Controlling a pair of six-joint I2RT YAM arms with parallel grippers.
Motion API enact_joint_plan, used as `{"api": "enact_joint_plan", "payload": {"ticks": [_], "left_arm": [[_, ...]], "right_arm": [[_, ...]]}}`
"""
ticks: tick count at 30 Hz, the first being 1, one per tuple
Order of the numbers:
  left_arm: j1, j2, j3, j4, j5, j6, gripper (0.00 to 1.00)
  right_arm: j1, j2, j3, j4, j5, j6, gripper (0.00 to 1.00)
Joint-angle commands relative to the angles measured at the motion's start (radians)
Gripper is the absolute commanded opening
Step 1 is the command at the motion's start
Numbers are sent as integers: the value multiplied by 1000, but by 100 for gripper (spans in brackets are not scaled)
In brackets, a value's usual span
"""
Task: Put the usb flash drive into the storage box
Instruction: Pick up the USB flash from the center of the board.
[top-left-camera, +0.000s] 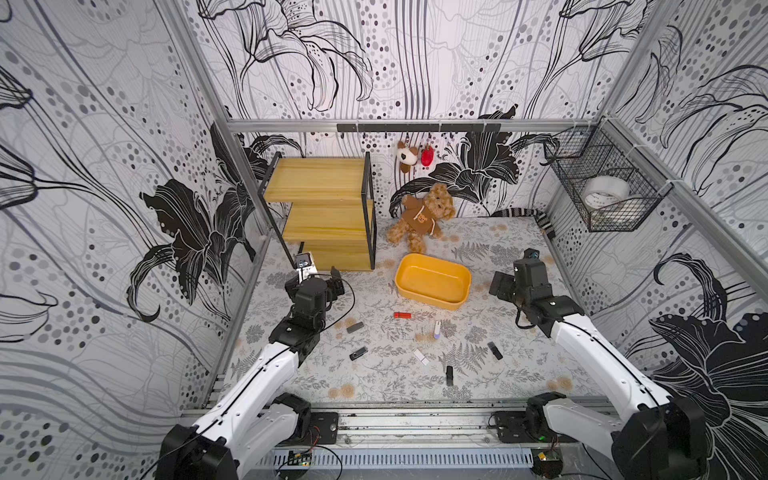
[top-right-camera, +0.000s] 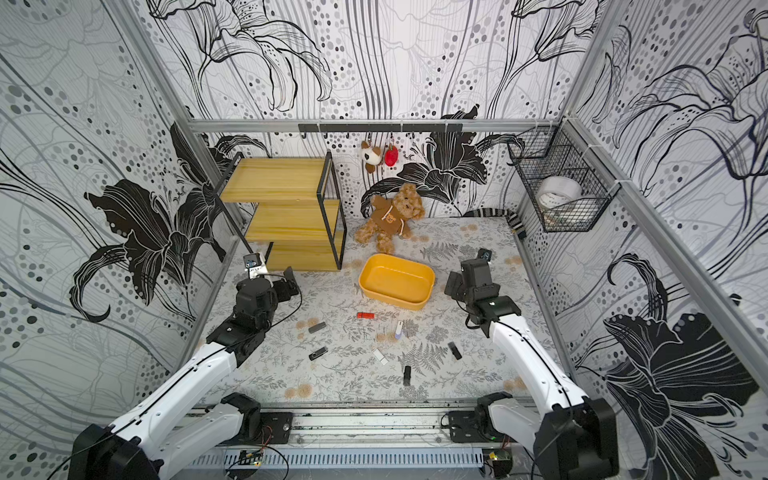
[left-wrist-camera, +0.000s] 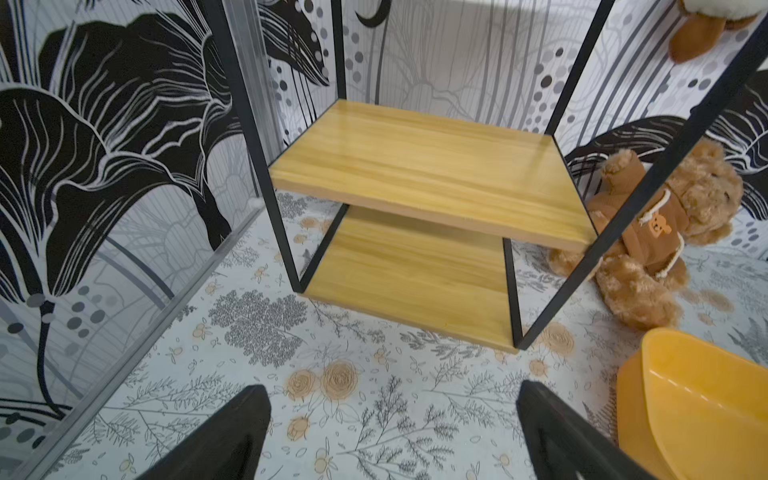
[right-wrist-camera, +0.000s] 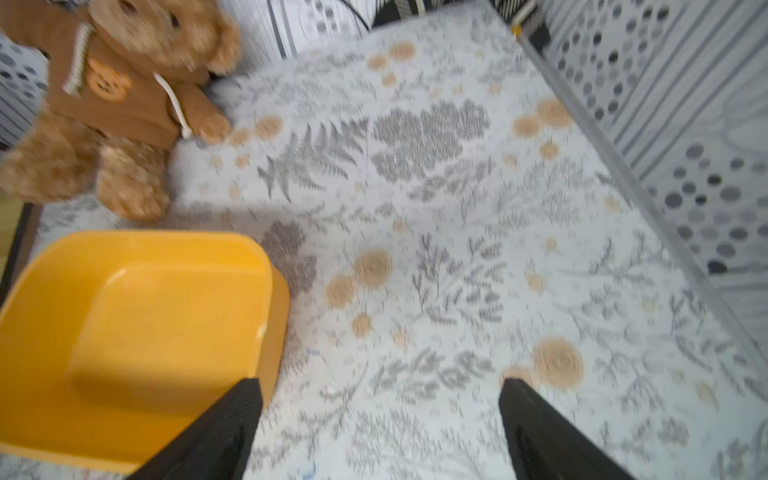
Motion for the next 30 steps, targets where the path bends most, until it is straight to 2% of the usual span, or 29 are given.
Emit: {"api": "enact_joint_plan", "payload": {"ticks": [1, 6, 11, 15, 21, 22, 30], "left_arm": [[-8, -31, 29, -123, 43, -48, 98], [-8, -39, 33, -154, 89, -73, 98], [-17, -23, 45, -191, 109, -89, 98], [-21, -21, 48, -208, 111, -100, 98], [-23, -18, 46, -212, 116, -109, 98], [-23, -16, 48, -216, 117, -109, 98], [-26, -8, 55, -231, 112, -107, 98]], "right_arm": [[28, -46, -30, -271, -72, 171, 95], [31, -96, -159, -222, -249, 210, 95], [34, -61, -206, -239, -334, 215, 95], [35, -81, -232, -223, -353, 217, 97], [35, -34, -257, -213, -388, 176, 99], [35, -23, -258, -210, -392, 168, 96], [35, 60, -235, -198, -393, 129, 93]]}}
